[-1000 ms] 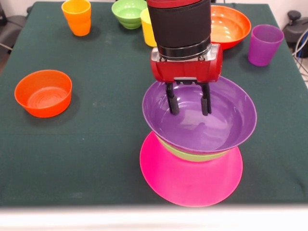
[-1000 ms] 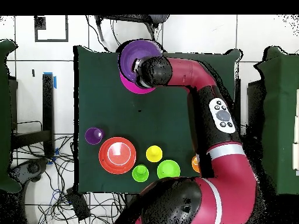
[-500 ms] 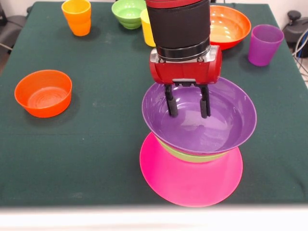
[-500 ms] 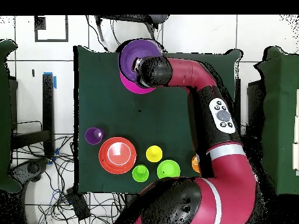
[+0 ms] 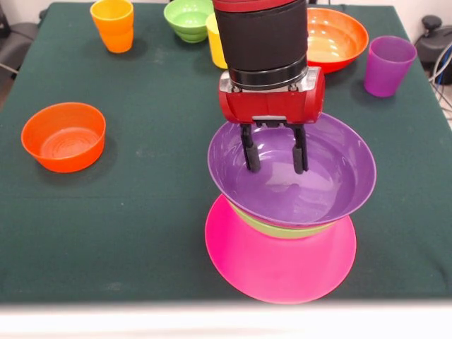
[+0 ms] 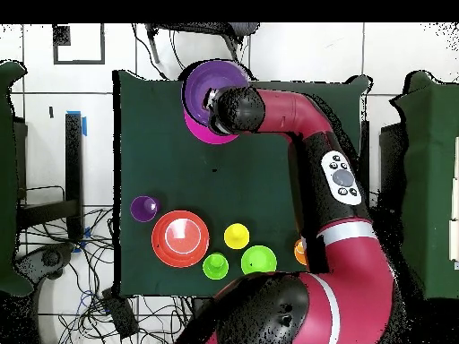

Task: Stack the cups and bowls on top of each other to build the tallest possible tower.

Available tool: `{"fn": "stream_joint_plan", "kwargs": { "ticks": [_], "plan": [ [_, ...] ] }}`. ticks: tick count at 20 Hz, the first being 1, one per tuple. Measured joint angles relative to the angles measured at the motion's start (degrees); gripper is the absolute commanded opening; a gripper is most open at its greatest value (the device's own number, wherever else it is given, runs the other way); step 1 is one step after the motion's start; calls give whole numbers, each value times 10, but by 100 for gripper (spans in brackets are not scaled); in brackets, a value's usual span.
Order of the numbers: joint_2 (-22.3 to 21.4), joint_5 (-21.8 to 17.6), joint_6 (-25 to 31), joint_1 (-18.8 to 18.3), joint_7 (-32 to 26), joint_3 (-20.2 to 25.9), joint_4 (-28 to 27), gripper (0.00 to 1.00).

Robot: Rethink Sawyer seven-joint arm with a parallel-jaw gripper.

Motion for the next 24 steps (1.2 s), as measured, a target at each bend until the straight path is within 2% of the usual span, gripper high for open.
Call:
{"fn": "stream_joint_plan", "kwargs": {
  "ticks": [14,24],
  "plan": [
    [-5,2,0,0,0,-2,0,100],
    [-33,24,0,1,0,-9,10,100]
  ]
}}
